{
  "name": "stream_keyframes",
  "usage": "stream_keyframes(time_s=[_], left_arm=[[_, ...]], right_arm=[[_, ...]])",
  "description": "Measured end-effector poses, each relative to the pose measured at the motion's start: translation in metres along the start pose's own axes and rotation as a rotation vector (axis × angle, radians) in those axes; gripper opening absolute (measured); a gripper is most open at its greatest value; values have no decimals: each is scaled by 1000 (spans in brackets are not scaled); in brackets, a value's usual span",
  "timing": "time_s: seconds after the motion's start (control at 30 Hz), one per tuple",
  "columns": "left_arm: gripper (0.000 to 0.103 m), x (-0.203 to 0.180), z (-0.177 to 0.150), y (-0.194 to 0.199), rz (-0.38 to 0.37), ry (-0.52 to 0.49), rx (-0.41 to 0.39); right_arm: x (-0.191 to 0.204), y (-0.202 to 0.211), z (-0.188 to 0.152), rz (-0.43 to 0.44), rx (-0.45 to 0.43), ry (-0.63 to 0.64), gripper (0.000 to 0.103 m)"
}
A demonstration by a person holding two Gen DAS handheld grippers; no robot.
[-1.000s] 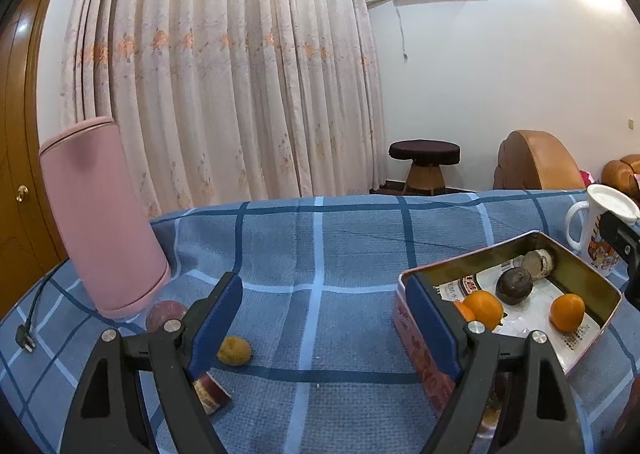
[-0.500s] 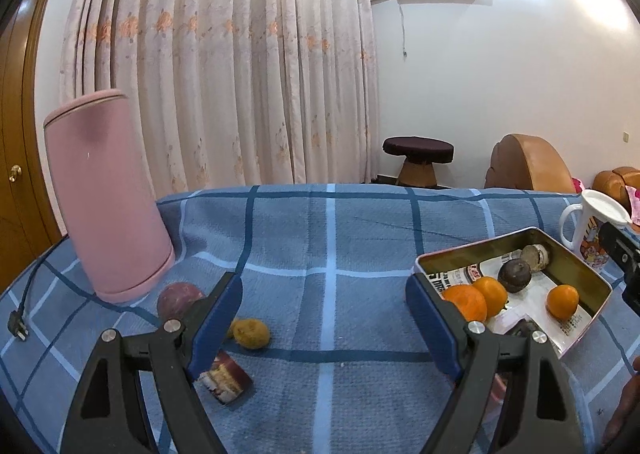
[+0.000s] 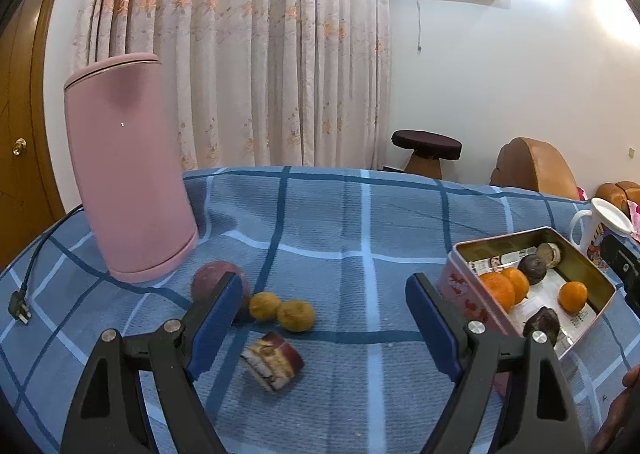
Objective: Organize fruits
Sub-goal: 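Lift both open tools out of the tin back toward the cloth, then reach the left tool toward the purple fig while the right tool approaches another cake-roll slice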
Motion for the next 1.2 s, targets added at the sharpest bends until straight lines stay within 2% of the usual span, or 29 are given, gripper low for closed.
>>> stream_keyframes(time_s=[0.47,0.9,1.2], left_arm=[[85,33,0,-1,55,-33,2],[85,69,1,-9,68,9,33],[85,94,4,-16,106,8,44]], right_arm=[[62,0,-11,73,22,42,100],[112,-6,-20,153,51,66,100],[138,-12,-25,205,72,73,100]])
Point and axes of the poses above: each gripper's, at about its wrist camera, not at the fingertips, and y roughly against the way its jaws point, x to its left, z to its top, the point moved 2 cm from there along -y, roughly the way its jaws point
